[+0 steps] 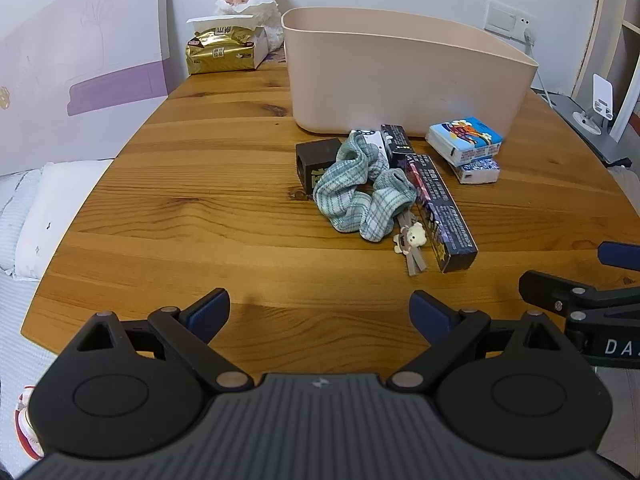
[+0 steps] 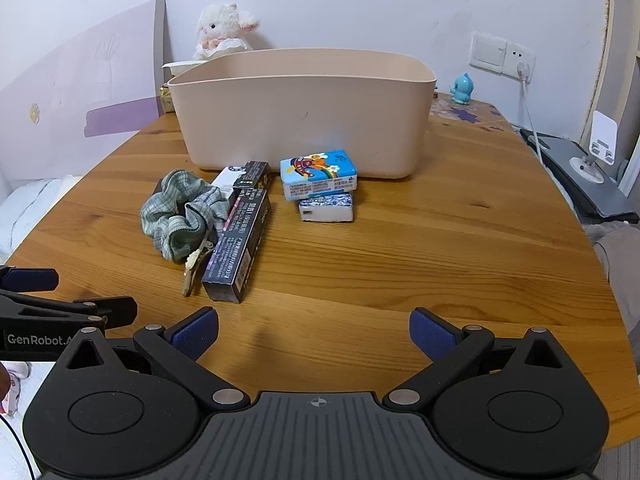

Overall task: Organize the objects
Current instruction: 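Move both grippers toward the pile of items beside the beige bin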

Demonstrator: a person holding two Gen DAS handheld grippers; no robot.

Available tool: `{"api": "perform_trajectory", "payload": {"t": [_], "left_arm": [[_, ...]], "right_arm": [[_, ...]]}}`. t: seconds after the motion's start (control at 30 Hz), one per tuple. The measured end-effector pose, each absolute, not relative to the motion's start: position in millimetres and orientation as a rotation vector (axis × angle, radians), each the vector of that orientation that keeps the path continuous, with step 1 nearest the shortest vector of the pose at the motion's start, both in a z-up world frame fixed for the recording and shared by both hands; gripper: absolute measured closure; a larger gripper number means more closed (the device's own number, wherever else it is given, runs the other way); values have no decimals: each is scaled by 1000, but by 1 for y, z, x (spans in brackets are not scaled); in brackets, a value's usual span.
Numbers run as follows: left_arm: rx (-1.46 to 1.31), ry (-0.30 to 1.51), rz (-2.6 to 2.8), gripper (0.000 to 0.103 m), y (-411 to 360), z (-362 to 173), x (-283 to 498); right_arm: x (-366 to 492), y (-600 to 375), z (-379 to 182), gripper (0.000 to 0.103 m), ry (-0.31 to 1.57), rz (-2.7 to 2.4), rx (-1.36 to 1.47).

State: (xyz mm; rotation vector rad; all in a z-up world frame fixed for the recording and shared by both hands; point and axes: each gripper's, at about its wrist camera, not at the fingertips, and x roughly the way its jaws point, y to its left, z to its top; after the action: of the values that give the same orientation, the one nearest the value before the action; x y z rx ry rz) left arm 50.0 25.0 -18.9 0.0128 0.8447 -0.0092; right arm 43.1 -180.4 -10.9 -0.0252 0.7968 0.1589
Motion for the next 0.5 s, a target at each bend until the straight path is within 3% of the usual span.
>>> {"api": "perform_trajectory", "payload": {"t": [0.5], "left_arm": [[3,832,-38,6,46,-21,89]], "right_arm": [[80,-160,-21,0,834,216,-25]]}}
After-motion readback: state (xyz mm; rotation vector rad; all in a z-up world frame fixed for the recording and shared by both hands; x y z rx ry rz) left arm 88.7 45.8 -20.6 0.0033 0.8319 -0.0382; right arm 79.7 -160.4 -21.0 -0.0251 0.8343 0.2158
